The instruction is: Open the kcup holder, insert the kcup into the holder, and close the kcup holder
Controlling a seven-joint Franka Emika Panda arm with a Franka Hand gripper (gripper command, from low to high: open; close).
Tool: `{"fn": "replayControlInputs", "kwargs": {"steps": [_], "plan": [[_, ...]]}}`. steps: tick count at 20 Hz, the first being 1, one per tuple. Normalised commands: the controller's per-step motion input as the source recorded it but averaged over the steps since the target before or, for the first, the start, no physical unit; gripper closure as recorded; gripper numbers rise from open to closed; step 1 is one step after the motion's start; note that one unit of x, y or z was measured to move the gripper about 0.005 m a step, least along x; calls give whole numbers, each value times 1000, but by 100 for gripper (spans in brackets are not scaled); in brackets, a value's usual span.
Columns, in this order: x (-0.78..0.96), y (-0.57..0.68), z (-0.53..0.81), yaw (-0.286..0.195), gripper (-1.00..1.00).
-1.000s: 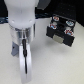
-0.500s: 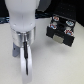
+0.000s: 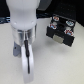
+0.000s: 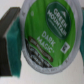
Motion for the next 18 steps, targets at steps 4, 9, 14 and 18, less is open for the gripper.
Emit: {"fn": "replayControlInputs", "kwargs": {"steps": [4, 9, 14, 18], "plan": [[-8, 475, 773, 42, 100], [-16, 457, 742, 113, 100], [-51, 467, 628, 99, 100], [-141, 489, 470, 89, 100]]}}
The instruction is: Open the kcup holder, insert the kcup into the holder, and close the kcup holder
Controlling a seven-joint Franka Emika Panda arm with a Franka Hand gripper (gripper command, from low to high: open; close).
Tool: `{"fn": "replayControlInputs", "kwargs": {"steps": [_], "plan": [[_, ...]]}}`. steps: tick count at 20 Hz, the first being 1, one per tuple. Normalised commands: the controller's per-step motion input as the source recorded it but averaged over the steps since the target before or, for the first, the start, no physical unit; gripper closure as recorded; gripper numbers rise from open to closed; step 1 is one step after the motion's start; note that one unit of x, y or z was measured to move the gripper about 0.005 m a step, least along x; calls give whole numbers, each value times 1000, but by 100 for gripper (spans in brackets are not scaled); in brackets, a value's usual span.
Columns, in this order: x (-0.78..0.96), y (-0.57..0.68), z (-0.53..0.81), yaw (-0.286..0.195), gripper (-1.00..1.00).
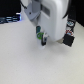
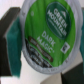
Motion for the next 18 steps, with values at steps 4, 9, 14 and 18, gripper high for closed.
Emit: {"fn": "replayControlInputs", "kwargs": {"steps": [4, 9, 14, 18], "plan": [[-181, 496, 400, 82, 100], [-242, 502, 327, 72, 100], [-290, 500, 247, 66, 100], [-315, 506, 144, 57, 100]]}}
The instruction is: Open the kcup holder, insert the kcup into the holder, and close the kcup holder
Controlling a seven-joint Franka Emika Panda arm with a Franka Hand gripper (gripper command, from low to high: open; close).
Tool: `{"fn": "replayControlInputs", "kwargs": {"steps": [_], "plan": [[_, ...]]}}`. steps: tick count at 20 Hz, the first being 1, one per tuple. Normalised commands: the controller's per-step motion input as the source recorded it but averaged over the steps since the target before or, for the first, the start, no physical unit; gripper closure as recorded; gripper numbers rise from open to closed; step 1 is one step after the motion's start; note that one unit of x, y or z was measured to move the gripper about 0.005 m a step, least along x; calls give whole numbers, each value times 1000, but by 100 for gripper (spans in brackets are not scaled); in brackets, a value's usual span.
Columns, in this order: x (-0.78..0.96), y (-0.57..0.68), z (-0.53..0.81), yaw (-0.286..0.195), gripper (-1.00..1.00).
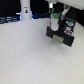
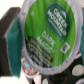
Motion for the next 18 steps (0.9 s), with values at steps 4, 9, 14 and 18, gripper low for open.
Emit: {"fn": "replayControlInputs", "kwargs": {"steps": [4, 9, 14, 18], "plan": [[-360, 478, 58, 74, 100], [-390, 465, 0, 75, 100], [-419, 438, -41, 84, 100], [-505, 371, -95, 106, 100]]}}
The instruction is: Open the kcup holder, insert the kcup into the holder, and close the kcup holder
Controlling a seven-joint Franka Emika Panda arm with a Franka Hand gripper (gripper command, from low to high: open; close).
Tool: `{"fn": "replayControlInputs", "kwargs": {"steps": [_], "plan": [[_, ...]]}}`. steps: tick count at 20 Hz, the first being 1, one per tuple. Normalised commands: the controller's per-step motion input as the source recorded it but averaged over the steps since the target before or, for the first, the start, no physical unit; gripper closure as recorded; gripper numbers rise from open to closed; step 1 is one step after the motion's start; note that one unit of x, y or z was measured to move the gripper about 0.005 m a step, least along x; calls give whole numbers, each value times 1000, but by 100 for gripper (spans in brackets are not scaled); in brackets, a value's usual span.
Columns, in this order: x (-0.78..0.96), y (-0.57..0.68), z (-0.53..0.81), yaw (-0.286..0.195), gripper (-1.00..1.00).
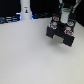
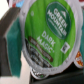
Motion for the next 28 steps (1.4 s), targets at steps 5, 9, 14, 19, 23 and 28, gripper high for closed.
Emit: {"fn": "replayControlInputs", "kwargs": {"steps": [5, 9, 14, 19, 23, 28], "plan": [[-434, 208, -214, 107, 100], [-211, 24, -303, 61, 100], [-138, -12, -316, 37, 100], [-22, -26, -230, 10, 100], [118, 2, -107, -11, 100], [64, -30, -34, -14, 100]]}}
